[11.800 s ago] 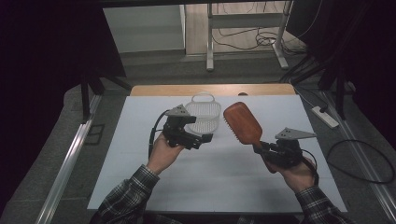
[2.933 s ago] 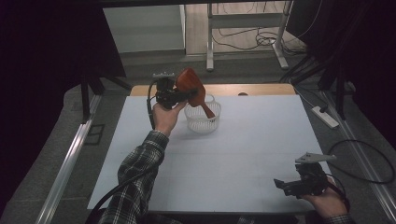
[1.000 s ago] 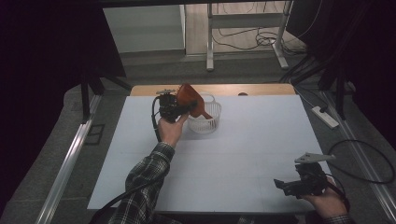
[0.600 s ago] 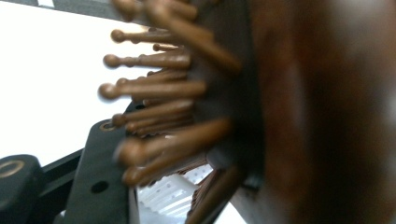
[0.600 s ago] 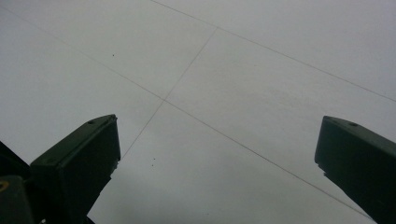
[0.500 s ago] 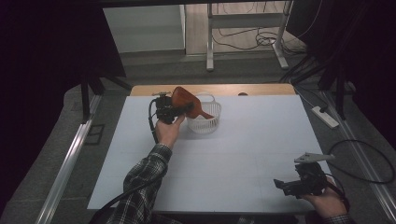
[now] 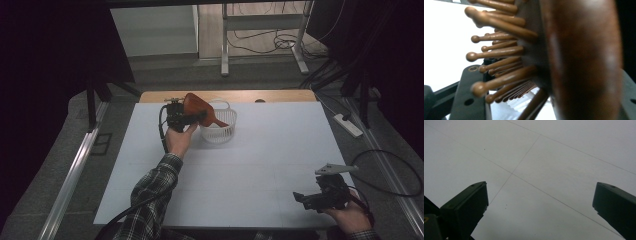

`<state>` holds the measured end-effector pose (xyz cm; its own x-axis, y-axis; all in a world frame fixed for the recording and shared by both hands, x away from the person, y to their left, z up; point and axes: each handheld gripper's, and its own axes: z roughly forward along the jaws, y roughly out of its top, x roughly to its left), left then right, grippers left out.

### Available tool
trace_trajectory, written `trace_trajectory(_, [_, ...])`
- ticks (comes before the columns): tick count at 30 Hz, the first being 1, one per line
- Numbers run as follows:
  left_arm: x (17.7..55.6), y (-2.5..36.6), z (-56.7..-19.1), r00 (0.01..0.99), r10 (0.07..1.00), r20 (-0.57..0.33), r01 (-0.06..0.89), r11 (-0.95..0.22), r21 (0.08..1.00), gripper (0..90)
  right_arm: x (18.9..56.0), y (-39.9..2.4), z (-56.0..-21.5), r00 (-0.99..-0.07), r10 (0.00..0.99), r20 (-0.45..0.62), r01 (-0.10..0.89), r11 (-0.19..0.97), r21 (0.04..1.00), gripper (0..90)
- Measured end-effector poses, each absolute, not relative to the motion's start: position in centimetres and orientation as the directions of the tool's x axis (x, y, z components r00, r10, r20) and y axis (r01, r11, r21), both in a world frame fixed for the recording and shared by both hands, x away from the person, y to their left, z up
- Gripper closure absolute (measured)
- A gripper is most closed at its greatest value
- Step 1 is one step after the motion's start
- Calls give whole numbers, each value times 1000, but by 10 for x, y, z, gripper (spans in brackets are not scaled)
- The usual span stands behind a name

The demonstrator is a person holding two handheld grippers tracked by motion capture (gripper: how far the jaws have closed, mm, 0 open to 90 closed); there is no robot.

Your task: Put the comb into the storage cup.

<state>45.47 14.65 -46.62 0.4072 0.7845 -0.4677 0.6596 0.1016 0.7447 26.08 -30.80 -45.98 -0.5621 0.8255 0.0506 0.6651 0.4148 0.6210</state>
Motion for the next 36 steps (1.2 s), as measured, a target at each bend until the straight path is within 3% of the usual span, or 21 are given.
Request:
trace_trajectory(14, [452, 144, -464, 430, 820, -377, 646, 12, 763, 303, 260, -308, -460, -565, 824, 46, 662, 419, 622, 0])
trace_trajectory(36, [450, 151, -461, 473, 823, -314, 632, -69, 772, 165, 259, -306, -459, -570, 821, 37, 656, 427, 622, 0])
